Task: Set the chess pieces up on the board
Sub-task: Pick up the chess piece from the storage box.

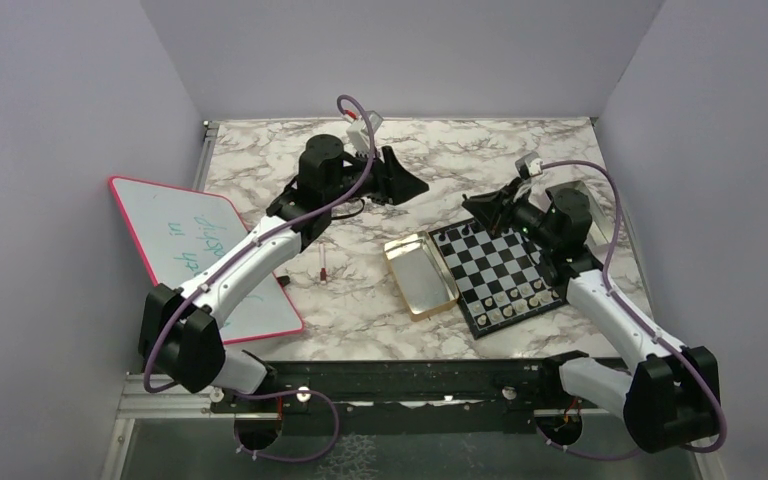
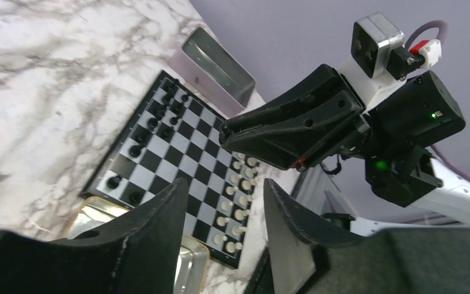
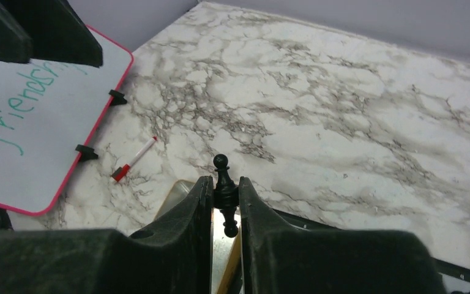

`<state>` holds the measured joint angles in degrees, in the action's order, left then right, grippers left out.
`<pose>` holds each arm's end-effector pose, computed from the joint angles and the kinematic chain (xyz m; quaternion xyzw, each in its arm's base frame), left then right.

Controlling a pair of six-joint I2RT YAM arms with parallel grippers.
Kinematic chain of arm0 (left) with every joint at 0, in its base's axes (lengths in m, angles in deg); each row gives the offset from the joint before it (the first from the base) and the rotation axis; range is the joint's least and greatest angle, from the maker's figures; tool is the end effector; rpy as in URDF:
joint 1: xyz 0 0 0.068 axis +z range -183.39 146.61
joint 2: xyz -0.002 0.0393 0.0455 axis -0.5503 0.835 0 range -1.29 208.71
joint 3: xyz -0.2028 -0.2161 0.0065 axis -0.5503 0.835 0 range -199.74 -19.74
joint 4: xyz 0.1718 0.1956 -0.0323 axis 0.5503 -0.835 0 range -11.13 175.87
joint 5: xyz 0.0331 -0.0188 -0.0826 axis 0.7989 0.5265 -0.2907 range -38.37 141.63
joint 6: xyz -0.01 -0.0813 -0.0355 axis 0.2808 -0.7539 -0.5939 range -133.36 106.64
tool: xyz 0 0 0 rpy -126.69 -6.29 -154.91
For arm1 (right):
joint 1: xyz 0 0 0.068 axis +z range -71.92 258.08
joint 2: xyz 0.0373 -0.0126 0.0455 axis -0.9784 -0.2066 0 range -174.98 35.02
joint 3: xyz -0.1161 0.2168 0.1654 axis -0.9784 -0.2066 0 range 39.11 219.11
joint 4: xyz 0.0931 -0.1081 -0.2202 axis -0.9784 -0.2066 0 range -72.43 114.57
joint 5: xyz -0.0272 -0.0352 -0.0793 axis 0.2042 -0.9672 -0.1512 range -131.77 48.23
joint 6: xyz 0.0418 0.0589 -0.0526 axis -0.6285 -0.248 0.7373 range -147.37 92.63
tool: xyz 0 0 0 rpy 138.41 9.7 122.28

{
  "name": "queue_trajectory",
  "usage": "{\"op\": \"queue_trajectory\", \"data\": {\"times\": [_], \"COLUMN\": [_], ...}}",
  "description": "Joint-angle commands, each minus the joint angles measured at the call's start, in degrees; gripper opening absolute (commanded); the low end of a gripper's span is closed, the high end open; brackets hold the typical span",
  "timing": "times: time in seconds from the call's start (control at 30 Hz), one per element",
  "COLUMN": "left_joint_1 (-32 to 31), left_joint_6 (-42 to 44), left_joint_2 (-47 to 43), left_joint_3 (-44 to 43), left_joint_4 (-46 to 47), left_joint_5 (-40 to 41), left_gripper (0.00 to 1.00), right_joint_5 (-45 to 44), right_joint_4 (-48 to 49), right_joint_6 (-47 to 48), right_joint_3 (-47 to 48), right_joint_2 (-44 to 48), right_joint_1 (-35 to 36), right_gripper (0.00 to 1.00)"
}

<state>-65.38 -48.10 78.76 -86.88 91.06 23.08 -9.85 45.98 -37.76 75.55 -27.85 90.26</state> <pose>0.2901 -0.2261 0.3817 0.1447 0.7335 -0.5058 0.4303 0.2615 0.0995 0.3019 -0.1968 0.7059 0.3259 0.5972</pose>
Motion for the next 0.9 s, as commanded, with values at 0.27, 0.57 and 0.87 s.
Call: {"op": "queue_trajectory", "data": {"times": [0.27, 0.57, 0.87], "left_joint_1": [0.4, 0.4, 0.4], "left_joint_6": [-11.9, -13.0, -13.1], "left_joint_2": [8.7, 10.8, 12.1], "left_joint_3": [-4.3, -4.8, -3.6], "left_joint_4": [9.4, 10.5, 10.7], "left_joint_5": [-14.0, -15.0, -15.9], "left_gripper": [0.37, 0.32, 0.32], "right_joint_5": [3.6, 0.9, -0.7], "right_joint_4": [7.6, 4.8, 3.9], "right_joint_6": [2.7, 4.8, 5.6], "right_joint_3": [1.8, 3.7, 4.7], "right_joint_2": [0.3, 0.7, -0.5], "right_joint_1": [5.2, 8.8, 10.6], "right_gripper": [0.14, 0.15, 0.15]}}
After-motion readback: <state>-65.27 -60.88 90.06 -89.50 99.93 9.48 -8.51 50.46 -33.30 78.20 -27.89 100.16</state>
